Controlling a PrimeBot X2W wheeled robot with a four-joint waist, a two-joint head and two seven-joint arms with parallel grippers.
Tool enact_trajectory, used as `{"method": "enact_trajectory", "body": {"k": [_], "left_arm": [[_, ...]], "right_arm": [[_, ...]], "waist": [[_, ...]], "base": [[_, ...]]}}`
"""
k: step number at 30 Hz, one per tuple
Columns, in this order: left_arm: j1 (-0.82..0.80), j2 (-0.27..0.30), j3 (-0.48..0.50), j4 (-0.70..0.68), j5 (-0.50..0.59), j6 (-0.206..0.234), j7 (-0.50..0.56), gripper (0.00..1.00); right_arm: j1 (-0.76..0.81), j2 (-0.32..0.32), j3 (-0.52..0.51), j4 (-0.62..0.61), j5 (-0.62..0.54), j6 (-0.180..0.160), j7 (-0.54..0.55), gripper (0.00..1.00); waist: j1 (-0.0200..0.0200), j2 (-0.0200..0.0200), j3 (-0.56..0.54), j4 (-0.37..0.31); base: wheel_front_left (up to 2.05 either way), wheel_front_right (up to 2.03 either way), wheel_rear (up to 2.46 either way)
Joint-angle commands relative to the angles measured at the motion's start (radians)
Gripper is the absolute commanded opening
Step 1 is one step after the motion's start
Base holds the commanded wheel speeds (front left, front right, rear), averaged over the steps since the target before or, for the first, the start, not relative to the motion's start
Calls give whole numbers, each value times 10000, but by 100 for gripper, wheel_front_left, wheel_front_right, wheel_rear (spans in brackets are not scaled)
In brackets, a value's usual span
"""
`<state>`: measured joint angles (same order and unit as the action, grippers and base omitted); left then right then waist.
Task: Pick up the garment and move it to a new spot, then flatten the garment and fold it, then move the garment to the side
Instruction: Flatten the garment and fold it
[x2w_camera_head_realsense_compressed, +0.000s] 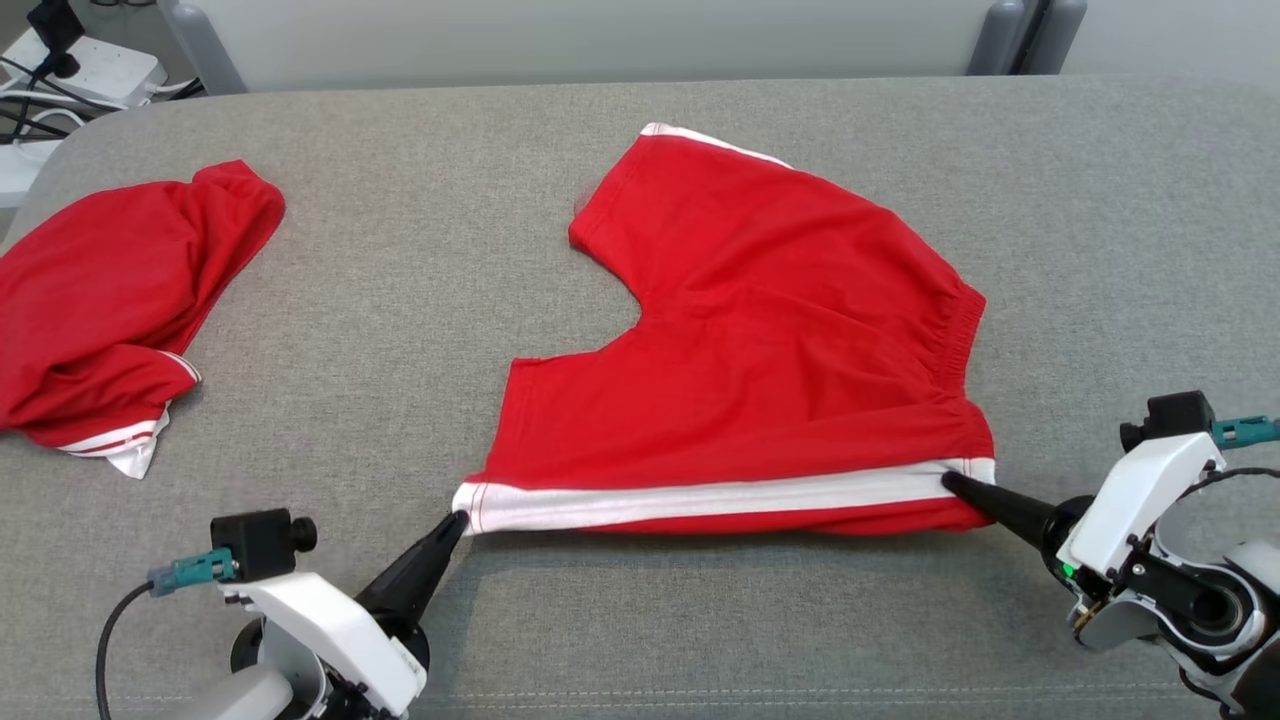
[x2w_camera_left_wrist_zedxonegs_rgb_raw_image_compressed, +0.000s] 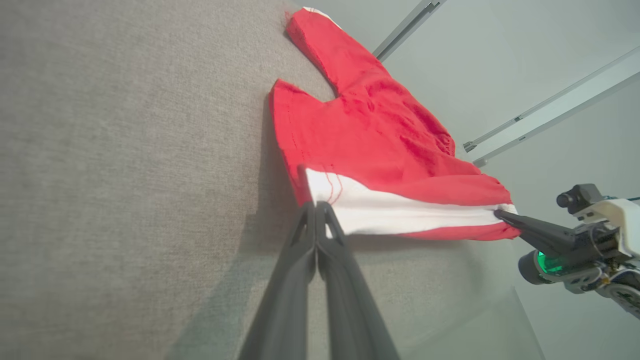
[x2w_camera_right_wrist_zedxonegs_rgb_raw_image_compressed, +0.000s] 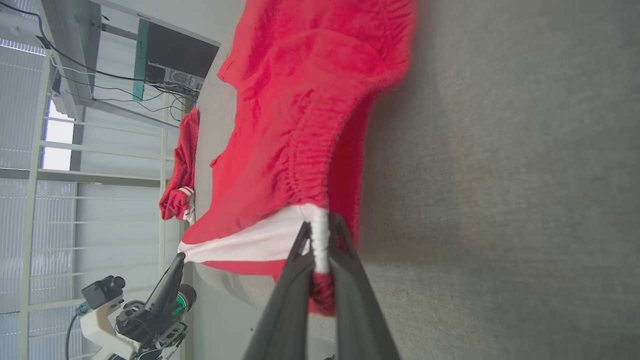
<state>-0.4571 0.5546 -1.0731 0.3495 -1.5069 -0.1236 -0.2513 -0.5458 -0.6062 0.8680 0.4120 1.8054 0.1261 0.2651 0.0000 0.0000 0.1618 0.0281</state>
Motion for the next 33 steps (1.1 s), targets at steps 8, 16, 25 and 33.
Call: {"method": "enact_trajectory", "body": {"k": [8,16,25,33], "left_arm": [[-24,265,-56,171,-163,-71,-68,0],[-71,-68,-10,595,144,-71,-97,100],[81,-527,2093,1138,1930,-71,-102,100],[704,-1309,3758,1320,3894,-71,-104,100]], "right_arm": [[453,-183,-20,2,-560,46,187,49],[470,-44,-72,-237,-1346,46,-397,100],[498,-306,-461,-474,-2790,46,-2559,100],[550,-42,-556,-136,-4087,46,-4704,100]], "waist": [[0,0,-206,0],[0,0,-234,-67],[0,0,-436,-55],[0,0,-771,-133]], "base": [[0,0,0],[0,0,0],[0,0,0],[0,0,0]]}}
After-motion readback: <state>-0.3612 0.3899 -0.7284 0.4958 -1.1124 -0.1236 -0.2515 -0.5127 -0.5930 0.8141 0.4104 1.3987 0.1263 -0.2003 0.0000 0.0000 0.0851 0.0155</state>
